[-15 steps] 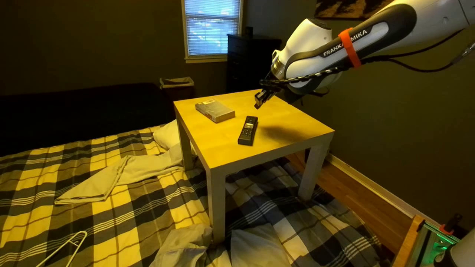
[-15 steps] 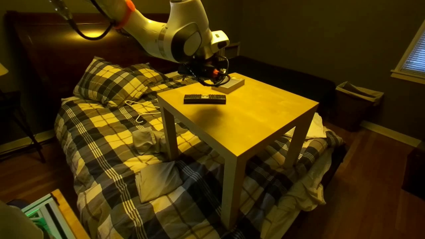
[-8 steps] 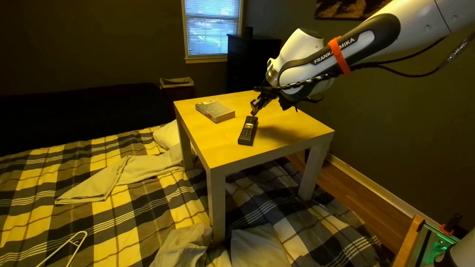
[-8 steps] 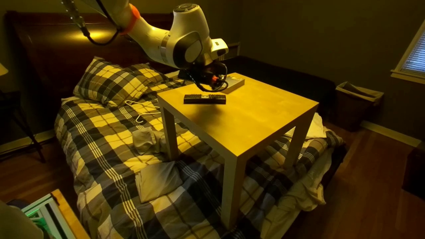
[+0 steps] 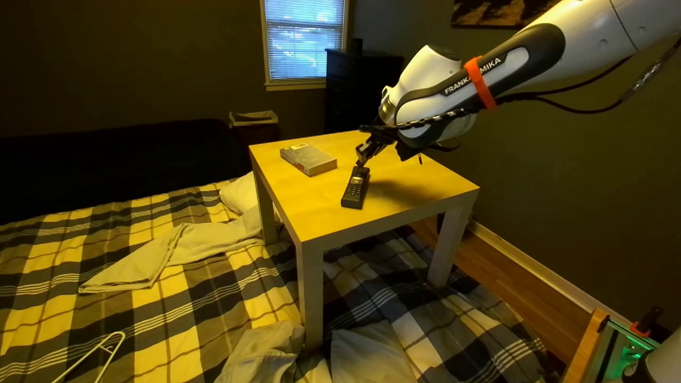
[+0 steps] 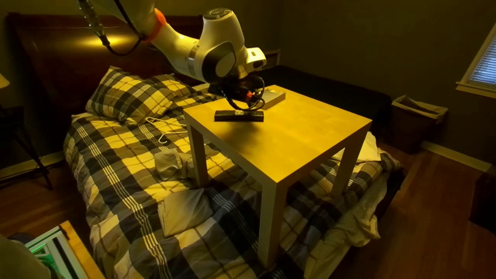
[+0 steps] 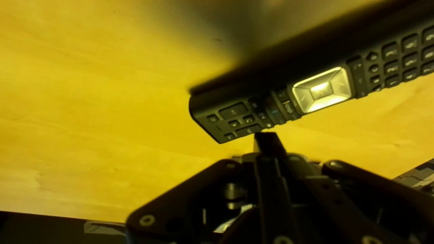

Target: Press a button on the remote control.

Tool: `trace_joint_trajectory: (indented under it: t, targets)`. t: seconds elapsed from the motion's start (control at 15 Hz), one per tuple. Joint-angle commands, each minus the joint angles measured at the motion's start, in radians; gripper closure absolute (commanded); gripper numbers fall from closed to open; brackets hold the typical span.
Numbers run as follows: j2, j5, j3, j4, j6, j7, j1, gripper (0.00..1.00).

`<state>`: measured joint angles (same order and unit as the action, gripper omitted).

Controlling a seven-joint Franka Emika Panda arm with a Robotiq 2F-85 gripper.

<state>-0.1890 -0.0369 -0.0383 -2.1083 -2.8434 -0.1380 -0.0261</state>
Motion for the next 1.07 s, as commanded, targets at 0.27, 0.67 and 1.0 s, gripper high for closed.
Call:
trace_joint_trajectory:
  t: [0.27, 0.67, 1.0]
  targets:
    - [-0.03, -0.017, -0.016, 0.006, -0.026, -0.007, 0.017, 1.0]
    - [-0.035, -0.016, -0.015, 0.002, -0.033, -0.003, 0.021, 1.0]
    - [-0.037, -0.017, -0.018, 0.003, -0.032, -0.002, 0.022, 1.0]
